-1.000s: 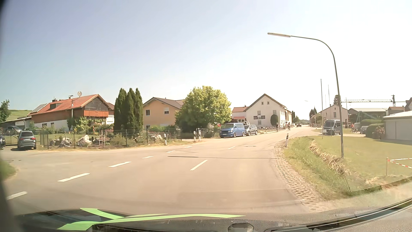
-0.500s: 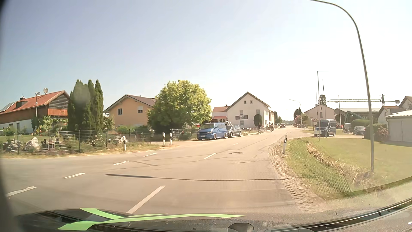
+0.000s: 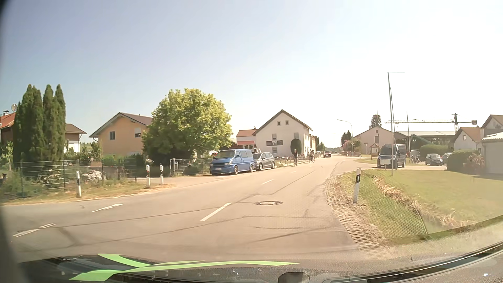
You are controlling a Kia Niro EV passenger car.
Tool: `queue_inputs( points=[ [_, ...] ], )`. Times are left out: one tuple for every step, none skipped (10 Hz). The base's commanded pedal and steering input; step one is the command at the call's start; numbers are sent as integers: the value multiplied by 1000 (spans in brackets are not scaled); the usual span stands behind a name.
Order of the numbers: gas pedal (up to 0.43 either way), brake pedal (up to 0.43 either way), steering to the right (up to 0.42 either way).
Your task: Follow the waypoints while adhering to traffic rules and regulations
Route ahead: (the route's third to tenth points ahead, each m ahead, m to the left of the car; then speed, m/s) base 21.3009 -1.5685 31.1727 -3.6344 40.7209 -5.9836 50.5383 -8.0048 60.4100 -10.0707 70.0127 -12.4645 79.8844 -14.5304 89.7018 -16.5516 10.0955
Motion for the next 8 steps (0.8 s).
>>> queue_inputs(
  points=[
    [87, 0, 53],
    [87, 0, 53],
    [87, 0, 53],
    [98, 0, 52],
    [98, 0, 50],
    [98, 0, 48],
    [130, 0, 47],
    [150, 0, 46]
  ],
)
